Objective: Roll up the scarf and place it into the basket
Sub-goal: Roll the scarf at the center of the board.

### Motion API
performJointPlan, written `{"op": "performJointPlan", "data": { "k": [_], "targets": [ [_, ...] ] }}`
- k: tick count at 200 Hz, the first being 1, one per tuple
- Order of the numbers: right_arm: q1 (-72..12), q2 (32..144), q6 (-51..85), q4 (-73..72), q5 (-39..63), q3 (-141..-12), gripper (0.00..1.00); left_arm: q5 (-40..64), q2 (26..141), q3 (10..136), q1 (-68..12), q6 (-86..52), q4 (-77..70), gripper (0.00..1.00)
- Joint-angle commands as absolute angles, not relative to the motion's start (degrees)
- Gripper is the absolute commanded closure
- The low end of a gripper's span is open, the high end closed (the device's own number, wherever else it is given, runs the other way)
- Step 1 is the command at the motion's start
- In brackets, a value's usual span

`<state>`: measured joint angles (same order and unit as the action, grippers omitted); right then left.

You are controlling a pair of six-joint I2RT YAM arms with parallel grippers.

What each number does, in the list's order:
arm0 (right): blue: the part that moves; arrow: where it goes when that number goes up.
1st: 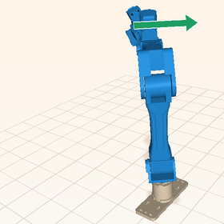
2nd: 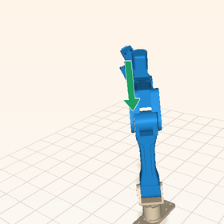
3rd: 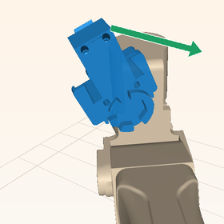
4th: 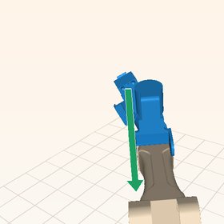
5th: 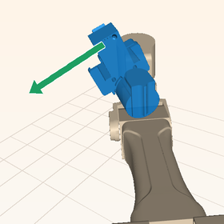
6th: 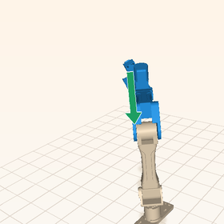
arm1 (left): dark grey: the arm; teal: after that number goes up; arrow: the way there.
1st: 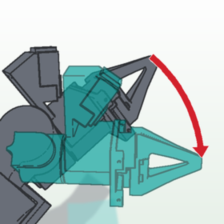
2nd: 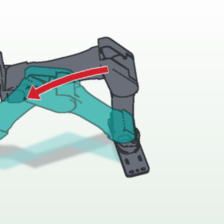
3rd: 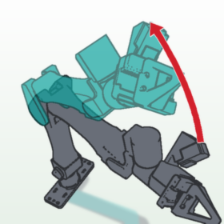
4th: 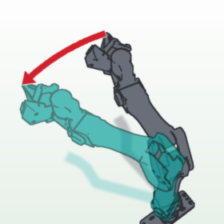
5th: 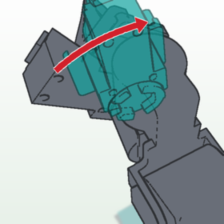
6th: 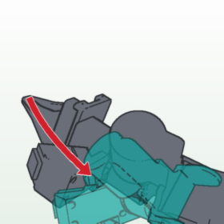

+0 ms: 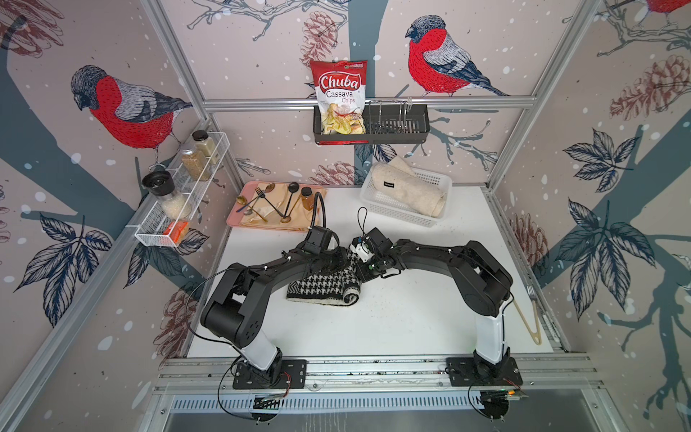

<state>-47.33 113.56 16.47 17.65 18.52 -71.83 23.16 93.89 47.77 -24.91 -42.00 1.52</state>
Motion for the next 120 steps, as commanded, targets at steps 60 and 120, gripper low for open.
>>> {"op": "performJointPlan", "data": {
  "k": [60,120],
  "targets": [
    [-42.7,102.1,22.8,19.6,11.1,-60.1,0.76,15.5,96.2,45.7,-24.4,-40.8,4.0,1.00],
    [-44.3,107.2,24.2,10.1,19.0,-61.2,0.77,16.6,94.5,40.9,-20.7,-41.1,1.8,1.00]
  ]
}}
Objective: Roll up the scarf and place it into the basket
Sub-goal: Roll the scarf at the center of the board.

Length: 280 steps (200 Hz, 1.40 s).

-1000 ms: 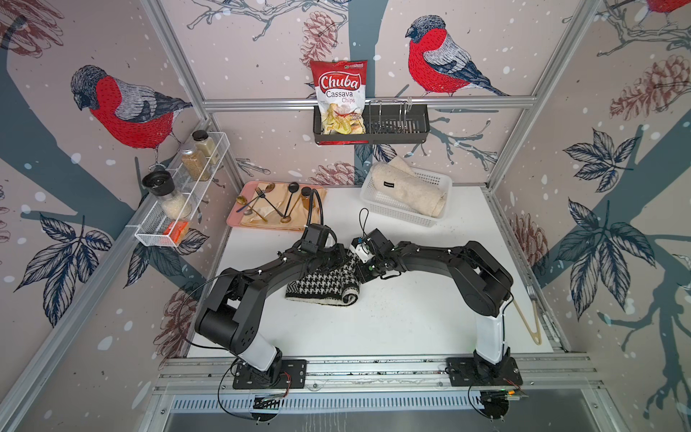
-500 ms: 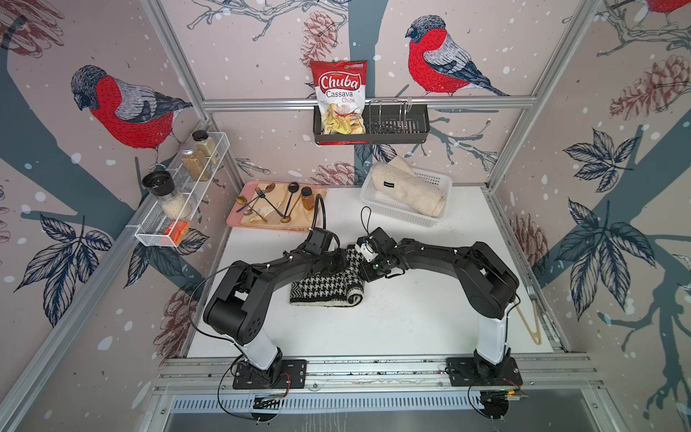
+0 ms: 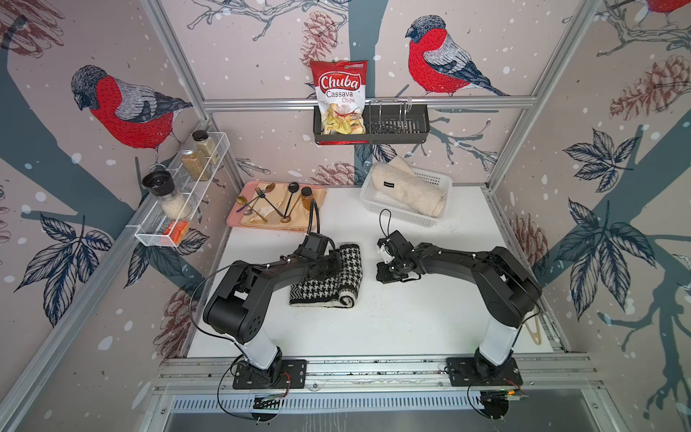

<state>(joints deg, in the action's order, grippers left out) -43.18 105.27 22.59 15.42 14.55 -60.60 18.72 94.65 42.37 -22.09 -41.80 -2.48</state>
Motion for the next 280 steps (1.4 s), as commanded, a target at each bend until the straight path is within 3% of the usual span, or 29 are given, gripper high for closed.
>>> {"op": "performJointPlan", "data": {
  "k": [1,133,217,280],
  "targets": [
    [-44.4,107.3,24.3,9.9,19.2,-61.3,0.77,16.7,94.5,40.9,-20.7,-41.0,1.8,1.00],
    [-50.0,113.2,25.4,7.7,22.2,-74.5,0.77,19.8,92.0,39.5,-17.6,-40.3,0.0,1.00],
    [-50.4,115.2,25.1,7.6,22.7,-76.7,0.77,0.7,82.7,45.7,-15.3,-37.7,21.5,1.00],
    [-50.7,117.0,24.5,8.4,23.3,-79.5,0.77,-3.7,85.0,43.2,-11.1,-39.3,24.6,1.00]
  ]
}}
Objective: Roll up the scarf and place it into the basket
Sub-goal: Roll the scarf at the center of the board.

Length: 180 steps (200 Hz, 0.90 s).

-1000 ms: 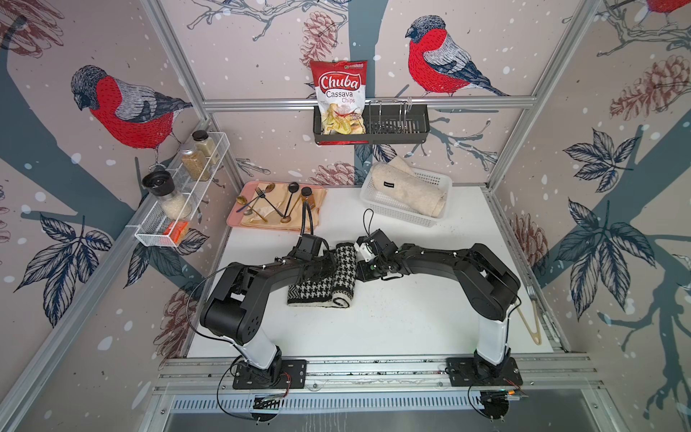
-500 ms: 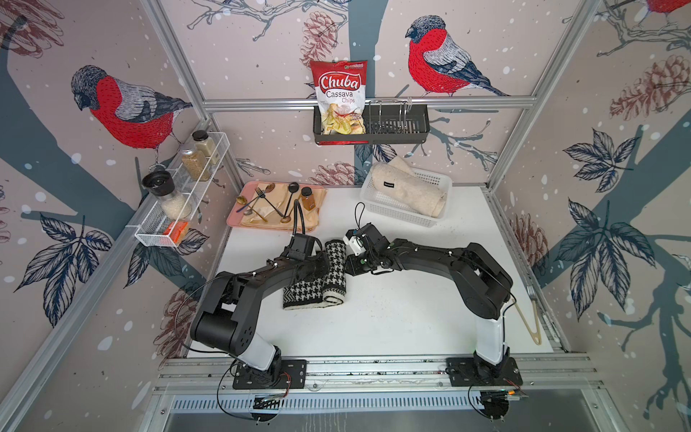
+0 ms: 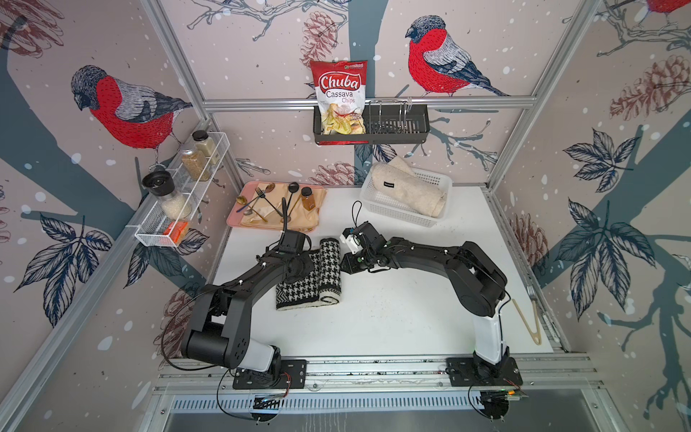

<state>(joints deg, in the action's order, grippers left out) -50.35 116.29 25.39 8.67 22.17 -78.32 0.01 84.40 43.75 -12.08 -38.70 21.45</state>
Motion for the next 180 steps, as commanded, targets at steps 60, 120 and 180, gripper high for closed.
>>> {"op": "performJointPlan", "data": {
  "k": [60,120,180],
  "targets": [
    [-51.8,119.6,24.0,9.2,24.7,-83.3,0.77,-2.0,87.3,40.8,-10.3,-39.5,21.2,1.00],
    [-53.4,120.6,23.6,9.8,25.7,-85.4,0.77,8.6,89.2,36.1,-10.3,-39.9,10.8,1.00],
    [-53.8,120.9,23.6,9.4,25.4,-86.6,0.77,13.4,89.3,34.1,-10.9,-40.7,7.9,1.00]
  ]
}}
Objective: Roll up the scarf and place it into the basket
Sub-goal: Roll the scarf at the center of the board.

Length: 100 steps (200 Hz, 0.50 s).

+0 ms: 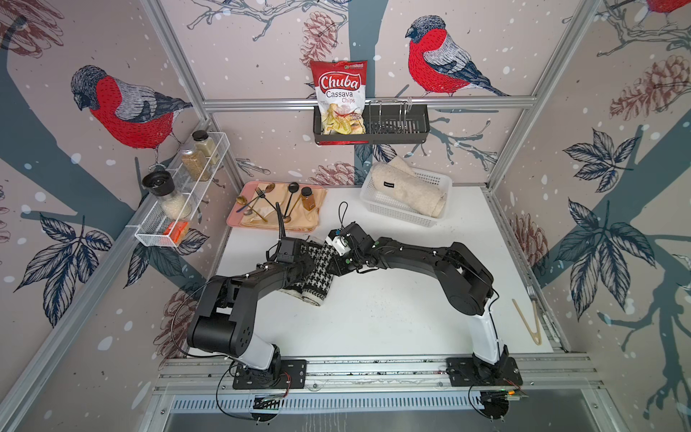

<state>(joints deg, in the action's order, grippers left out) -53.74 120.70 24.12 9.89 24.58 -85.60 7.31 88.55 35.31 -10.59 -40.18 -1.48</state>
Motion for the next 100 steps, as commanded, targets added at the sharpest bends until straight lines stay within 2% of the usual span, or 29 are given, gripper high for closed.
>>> {"op": "performJointPlan", "data": {
  "k": [1,100],
  "targets": [
    [-53.7,121.0,23.6,9.4,25.4,-86.7,0.77,13.5,89.2,34.1,-11.0,-40.8,7.9,1.00],
    [-52.6,128.1,24.5,12.7,24.1,-91.3,0.79,14.5,87.1,34.0,-14.8,-43.0,9.3,1.00]
  ]
}}
